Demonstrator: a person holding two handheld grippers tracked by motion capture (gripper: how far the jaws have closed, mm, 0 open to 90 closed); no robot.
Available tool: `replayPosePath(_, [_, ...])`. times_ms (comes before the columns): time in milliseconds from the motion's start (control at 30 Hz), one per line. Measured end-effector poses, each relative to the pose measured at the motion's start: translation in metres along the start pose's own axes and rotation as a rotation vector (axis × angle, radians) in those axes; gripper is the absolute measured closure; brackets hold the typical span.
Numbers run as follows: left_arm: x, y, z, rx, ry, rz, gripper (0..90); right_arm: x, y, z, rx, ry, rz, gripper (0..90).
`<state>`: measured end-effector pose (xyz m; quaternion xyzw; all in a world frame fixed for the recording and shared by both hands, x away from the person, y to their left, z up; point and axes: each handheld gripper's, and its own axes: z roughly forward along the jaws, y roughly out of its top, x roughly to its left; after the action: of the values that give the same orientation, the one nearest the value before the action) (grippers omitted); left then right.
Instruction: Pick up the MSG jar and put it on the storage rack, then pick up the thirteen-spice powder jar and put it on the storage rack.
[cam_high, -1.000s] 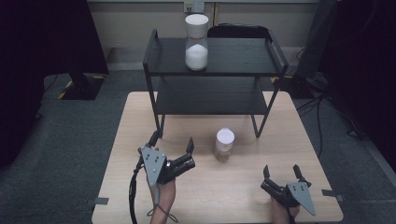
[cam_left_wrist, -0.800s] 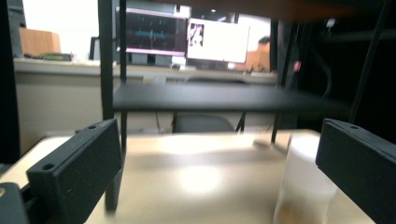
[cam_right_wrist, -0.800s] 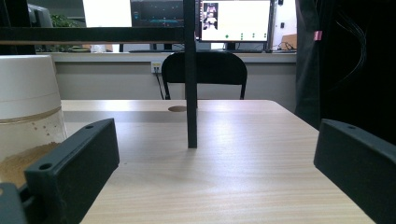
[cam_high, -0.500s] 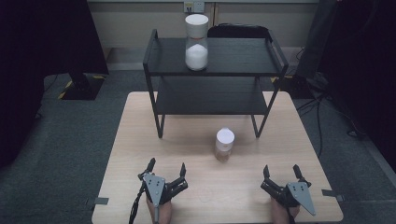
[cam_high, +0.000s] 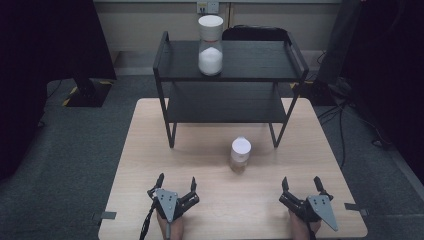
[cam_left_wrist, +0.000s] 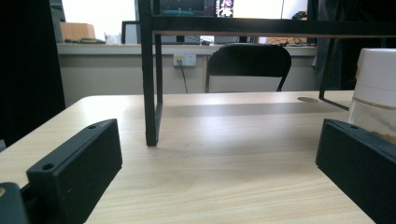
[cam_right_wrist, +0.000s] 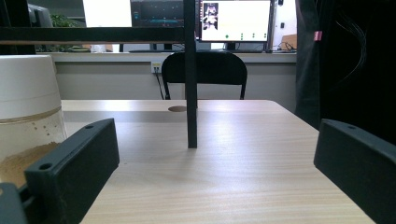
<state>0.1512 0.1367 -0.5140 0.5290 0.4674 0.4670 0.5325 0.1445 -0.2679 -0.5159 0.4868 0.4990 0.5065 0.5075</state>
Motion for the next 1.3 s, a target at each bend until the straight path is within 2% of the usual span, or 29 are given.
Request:
replayPosePath(133, [-0.0047, -0.0027, -0.0015, -0.015, 0.027, 0.0, 0.0, 0.0, 0.0, -0.0001, 0.0, 0.0, 0.0, 0.0])
replayPosePath(1167, [-0.0045, -0.0029, -0.0015, -0.016, 0.025, 0.0, 0.0, -0.0009, 0.0001, 0.0001, 0.0, 0.01, -0.003, 0.0])
replayPosePath(1300, [-0.0045, -0.0027, -0.0015, -0.015, 0.025, 0.0, 0.0, -0.0021, 0.005, 0.002, 0.018, 0.024, -0.007, 0.0])
